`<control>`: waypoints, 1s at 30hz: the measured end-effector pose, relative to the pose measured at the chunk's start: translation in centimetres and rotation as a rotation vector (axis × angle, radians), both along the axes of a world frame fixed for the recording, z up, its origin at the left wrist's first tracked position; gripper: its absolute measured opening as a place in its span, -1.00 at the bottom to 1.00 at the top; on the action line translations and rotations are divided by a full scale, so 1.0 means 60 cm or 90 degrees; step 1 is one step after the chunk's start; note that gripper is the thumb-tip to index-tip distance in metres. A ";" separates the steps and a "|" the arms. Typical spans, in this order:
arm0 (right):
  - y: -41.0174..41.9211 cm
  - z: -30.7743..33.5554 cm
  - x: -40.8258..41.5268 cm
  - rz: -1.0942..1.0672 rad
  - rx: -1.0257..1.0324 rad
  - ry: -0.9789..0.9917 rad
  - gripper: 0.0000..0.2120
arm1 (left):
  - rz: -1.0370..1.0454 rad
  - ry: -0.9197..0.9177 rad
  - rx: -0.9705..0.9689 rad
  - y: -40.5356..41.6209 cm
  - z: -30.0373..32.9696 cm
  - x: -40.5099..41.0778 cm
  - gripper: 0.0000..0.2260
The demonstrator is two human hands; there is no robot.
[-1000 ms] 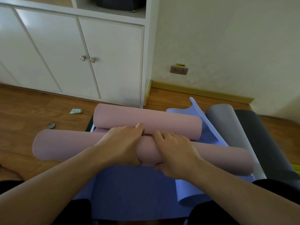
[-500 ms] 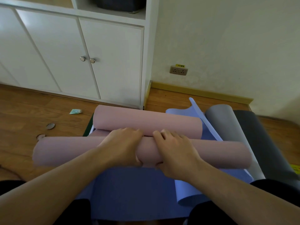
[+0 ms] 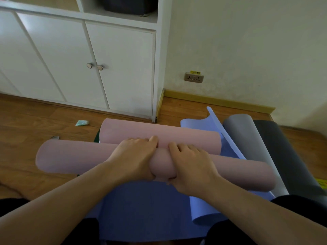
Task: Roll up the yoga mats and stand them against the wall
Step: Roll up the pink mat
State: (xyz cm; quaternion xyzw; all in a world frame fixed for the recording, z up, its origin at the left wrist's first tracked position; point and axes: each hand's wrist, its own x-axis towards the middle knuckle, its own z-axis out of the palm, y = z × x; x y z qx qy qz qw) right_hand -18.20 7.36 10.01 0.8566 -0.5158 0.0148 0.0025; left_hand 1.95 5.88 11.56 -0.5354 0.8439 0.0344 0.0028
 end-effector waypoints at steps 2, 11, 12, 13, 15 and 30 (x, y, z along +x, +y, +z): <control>0.003 -0.001 0.003 0.007 -0.001 0.008 -0.35 | 0.007 0.008 0.031 -0.001 0.004 0.004 -0.38; -0.013 0.006 -0.001 -0.030 0.072 -0.028 -0.38 | -0.049 -0.051 -0.083 0.002 -0.023 -0.010 -0.38; -0.010 0.006 -0.001 -0.029 0.068 -0.036 -0.34 | -0.039 -0.033 -0.069 -0.002 -0.020 -0.007 -0.39; -0.008 0.006 -0.001 -0.023 0.055 -0.035 -0.29 | -0.023 -0.013 -0.045 -0.005 -0.016 -0.003 -0.39; -0.005 0.004 -0.001 0.000 0.018 -0.003 -0.25 | 0.015 0.017 0.015 -0.010 -0.007 0.004 -0.37; -0.006 0.010 -0.005 0.030 0.023 0.005 -0.24 | -0.015 0.021 -0.001 -0.005 -0.001 0.002 -0.36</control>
